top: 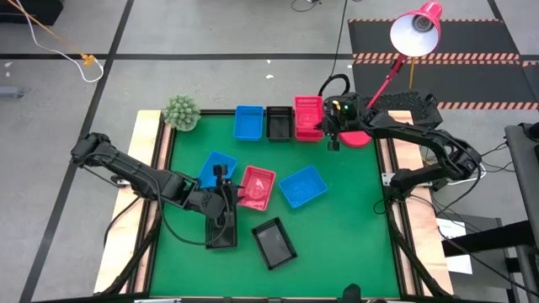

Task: Stack baskets by color
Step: Stack the bottom red basket on the top red basket

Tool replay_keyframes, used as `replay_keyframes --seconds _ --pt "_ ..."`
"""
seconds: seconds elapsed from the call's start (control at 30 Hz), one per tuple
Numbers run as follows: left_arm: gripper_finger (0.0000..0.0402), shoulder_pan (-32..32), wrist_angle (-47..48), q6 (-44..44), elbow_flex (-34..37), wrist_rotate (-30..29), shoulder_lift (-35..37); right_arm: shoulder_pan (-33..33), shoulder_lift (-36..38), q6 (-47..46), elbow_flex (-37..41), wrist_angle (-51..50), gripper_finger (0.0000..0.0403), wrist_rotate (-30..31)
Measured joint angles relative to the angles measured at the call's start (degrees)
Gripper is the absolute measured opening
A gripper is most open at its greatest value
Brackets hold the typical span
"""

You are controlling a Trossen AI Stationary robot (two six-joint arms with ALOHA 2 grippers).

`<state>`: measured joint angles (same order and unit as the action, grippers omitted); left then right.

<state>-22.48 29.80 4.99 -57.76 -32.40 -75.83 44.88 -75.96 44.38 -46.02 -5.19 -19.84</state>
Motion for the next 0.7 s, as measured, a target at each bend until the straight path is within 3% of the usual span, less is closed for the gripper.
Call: replay_keyframes --seconds 0.23,0.7 --pt "0.0136 0.0 0.0 0.28 0.0 0.0 0.0 0.07 0.0 -0.09 1.24 -0.28 0.0007 0.0" --pt "0.0136 0.0 -0.11 -0.07 0.0 -0.02 0.0 0.05 0.0 0.28 8.09 11.01 0.0027 0.17"
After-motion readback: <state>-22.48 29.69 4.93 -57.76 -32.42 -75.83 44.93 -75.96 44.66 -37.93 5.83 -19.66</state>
